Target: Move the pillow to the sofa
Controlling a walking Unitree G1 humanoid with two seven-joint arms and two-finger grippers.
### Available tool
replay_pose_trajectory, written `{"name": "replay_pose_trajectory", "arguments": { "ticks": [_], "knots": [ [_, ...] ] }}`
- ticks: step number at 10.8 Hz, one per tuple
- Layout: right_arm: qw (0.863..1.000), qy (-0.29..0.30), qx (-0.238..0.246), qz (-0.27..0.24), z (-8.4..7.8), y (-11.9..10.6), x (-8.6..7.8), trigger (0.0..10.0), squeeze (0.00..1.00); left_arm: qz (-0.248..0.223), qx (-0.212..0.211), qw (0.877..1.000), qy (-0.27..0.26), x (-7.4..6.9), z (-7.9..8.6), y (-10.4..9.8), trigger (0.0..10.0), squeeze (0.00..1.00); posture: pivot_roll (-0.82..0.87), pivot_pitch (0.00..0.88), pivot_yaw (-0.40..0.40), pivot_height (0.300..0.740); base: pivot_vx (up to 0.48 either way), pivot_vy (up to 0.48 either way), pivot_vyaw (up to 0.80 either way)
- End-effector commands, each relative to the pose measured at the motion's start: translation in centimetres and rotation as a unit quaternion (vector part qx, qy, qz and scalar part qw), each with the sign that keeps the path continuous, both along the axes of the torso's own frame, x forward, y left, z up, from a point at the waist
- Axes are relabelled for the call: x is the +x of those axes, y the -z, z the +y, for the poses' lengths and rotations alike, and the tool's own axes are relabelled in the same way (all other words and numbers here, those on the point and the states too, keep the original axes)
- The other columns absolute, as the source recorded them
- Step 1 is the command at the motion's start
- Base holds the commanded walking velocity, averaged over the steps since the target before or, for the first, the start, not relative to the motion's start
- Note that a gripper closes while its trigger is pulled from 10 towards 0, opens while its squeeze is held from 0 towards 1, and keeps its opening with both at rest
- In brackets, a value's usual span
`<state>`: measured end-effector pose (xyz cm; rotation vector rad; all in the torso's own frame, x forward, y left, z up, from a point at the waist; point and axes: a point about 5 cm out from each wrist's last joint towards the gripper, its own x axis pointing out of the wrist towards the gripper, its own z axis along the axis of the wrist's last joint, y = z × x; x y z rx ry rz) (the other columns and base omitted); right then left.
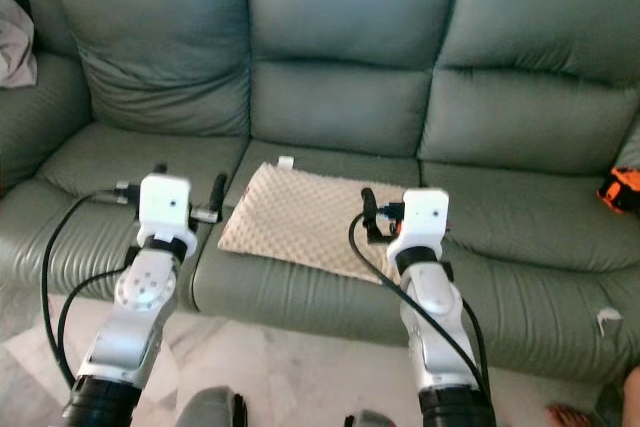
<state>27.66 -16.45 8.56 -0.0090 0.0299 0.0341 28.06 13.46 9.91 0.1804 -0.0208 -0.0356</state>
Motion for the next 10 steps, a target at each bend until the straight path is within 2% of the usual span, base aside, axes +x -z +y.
{"name": "replay_pose_trajectory", "arguments": {
  "ticks": [1,2,4,10],
  "knots": [
    [1.0,0.005,0.006,0.009,0.0,0.3,-0.1,10.0,0.0,0.012,0.008,1.0,-0.011,-0.1,0.4,0.5,10.0,0.0,-0.01,0.0,-0.01,0.74,0.0,0.0,0.0],
    [1.0,-0.019,0.002,-0.006,0.3,-0.2,-0.1,10.0,0.0,0.016,-0.005,1.0,-0.01,0.1,0.3,0.3,10.0,0.0,-0.01,0.0,-0.011,0.74,0.0,0.0,0.0],
    [0.999,-0.043,-0.015,-0.01,1.0,-0.4,0.1,10.0,0.0,0.002,0.006,1.0,0.006,0.7,-0.1,-0.2,10.0,0.0,0.0,0.0,-0.02,0.74,0.0,0.0,0.7],
    [0.999,-0.046,-0.004,-0.012,1.4,-0.4,1.0,10.0,0.0,-0.003,0.015,1.0,0.007,1.1,0.4,-0.8,10.0,0.0,0.04,0.0,-0.022,0.74,0.0,0.0,0.7]
  ]
}}
